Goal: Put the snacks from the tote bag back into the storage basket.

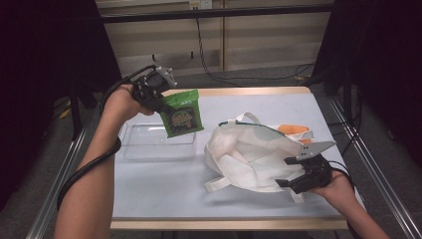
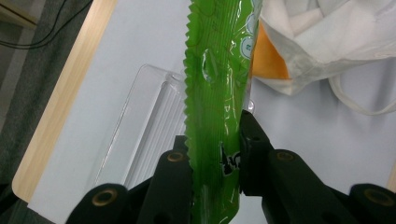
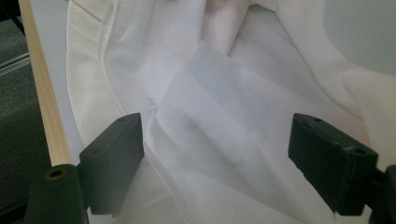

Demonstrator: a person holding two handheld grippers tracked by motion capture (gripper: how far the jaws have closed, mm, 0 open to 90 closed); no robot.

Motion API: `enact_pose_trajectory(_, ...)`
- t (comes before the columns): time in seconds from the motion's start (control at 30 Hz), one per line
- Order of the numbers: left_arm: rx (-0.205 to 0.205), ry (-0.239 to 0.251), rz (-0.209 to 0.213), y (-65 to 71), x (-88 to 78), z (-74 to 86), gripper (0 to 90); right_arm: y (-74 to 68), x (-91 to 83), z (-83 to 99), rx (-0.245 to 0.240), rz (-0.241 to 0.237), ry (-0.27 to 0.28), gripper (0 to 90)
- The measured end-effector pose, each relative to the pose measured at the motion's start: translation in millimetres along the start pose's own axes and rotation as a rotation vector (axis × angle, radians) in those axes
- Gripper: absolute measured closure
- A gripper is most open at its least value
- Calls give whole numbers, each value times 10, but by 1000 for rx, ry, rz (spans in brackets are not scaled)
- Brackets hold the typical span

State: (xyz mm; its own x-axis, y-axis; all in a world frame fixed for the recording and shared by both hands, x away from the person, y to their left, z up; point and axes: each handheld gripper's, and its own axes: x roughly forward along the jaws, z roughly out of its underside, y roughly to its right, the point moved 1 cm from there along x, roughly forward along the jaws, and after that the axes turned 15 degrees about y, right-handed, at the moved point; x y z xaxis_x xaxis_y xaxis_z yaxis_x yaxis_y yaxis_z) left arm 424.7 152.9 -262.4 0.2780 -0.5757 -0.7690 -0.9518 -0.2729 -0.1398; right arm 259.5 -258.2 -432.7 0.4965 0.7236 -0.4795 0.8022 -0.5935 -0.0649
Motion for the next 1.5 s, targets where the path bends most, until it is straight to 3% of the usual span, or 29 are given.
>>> enact_pose_trajectory(0.47, -26, -20, -2, -82, -73, 186, 781, -12, 48, -3, 2, -11, -5, 178)
enact_pose_trajectory(0.63, -44, -19, -7, -106, -46, 254, 780, -10, 52, 0, 4, -10, -11, 177)
enact_pose_trajectory(0.83, -27, -38, 3, -122, 4, 316, 780, -23, 74, 1, 6, -14, -16, 177)
enact_pose_trajectory(0.93, -49, -36, 0, -126, 31, 353, 780, -24, 82, 1, 1, -15, -15, 177)
enact_pose_trajectory(1.03, -36, -46, 1, -135, 44, 375, 780, -24, 78, 0, 5, -16, -16, 177)
enact_pose_trajectory(1.13, -58, -39, 11, -117, 74, 393, 780, -24, 76, 0, 5, -16, -16, 177)
enact_pose_trajectory(1.17, -38, -51, 6, -124, 74, 394, 779, -25, 78, 1, 3, -15, -17, 177)
enact_pose_trajectory(1.5, -25, -65, 28, -91, 191, 435, 776, -23, 77, 7, -2, -21, -14, 176)
